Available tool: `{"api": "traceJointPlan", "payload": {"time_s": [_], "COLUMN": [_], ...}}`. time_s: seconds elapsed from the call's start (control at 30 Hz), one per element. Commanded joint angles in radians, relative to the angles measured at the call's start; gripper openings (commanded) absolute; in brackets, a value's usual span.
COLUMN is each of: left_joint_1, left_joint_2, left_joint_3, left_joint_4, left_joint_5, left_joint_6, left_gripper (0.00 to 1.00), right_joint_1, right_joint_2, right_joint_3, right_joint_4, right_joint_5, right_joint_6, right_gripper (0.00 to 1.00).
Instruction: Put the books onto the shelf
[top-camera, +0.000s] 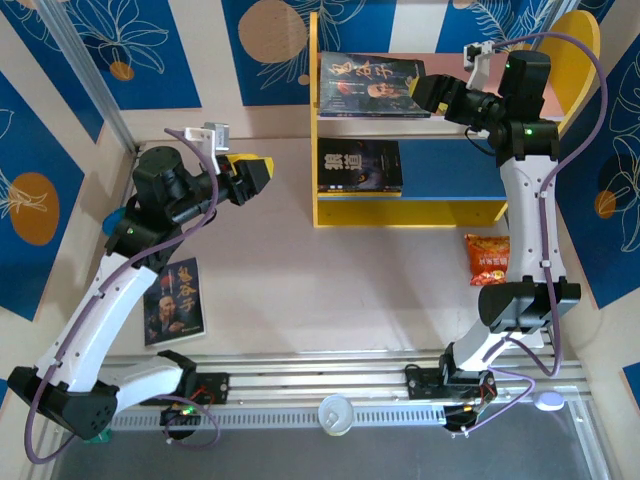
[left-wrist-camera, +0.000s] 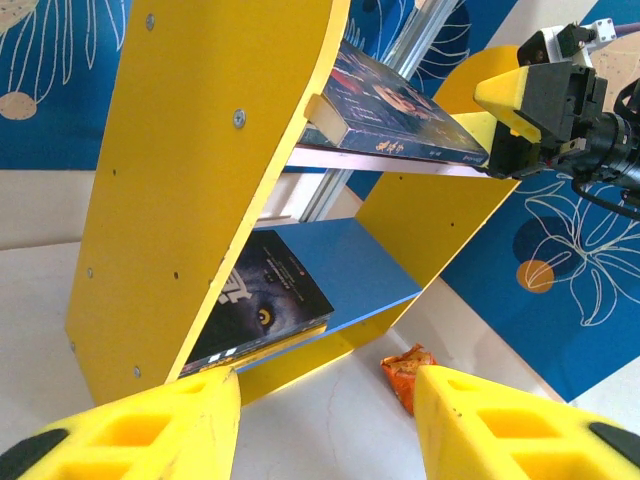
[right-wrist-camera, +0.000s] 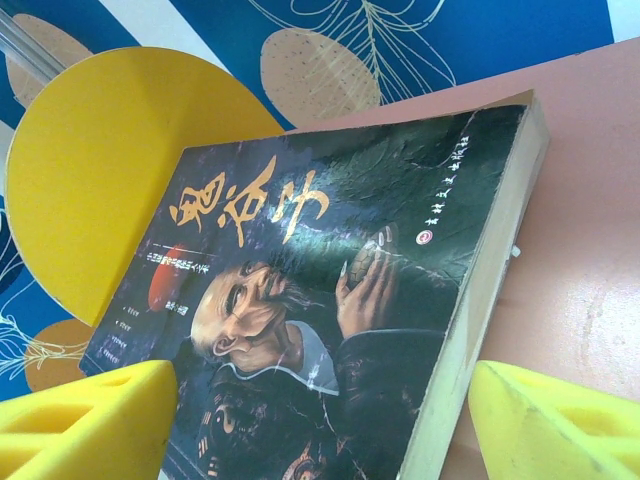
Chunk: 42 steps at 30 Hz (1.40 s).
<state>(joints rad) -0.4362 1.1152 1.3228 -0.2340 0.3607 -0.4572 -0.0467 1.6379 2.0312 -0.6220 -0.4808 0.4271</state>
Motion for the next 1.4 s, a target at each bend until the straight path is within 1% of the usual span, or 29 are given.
{"api": "traceJointPlan", "payload": {"time_s": [0.0,0.23,0.63,1.37], "left_joint_1": [-0.004,-0.005,-0.005,-0.004], "left_joint_2": [-0.013,-0.014,-0.02,-0.023], "left_joint_3": [0.021,0.017,0.012,0.009], "left_joint_4": [-0.004,-0.003,-0.009,-0.016], "left_joint_5": [-0.01,-0.01,-0.015,-0.02], "left_joint_6": [0.03,0.031,0.039,0.047], "left_gripper": [0.49,0.49,0.5,0.5], "right_joint_1": [-0.001,0.015,0.041,0.058], "right_joint_2": [-0.02,-0.023,0.015,0.084], "right_joint_3": [0.033,0.037,0.078,0.165], "right_joint_4": [-0.027,-0.023,-0.036,-0.061], "right_joint_5": [0.004,-0.004,-0.009,-0.004], "right_joint_6": [-0.014,-0.021,-0.026,-0.024], "right_gripper": [0.77,0.76,0.76,0.76]}}
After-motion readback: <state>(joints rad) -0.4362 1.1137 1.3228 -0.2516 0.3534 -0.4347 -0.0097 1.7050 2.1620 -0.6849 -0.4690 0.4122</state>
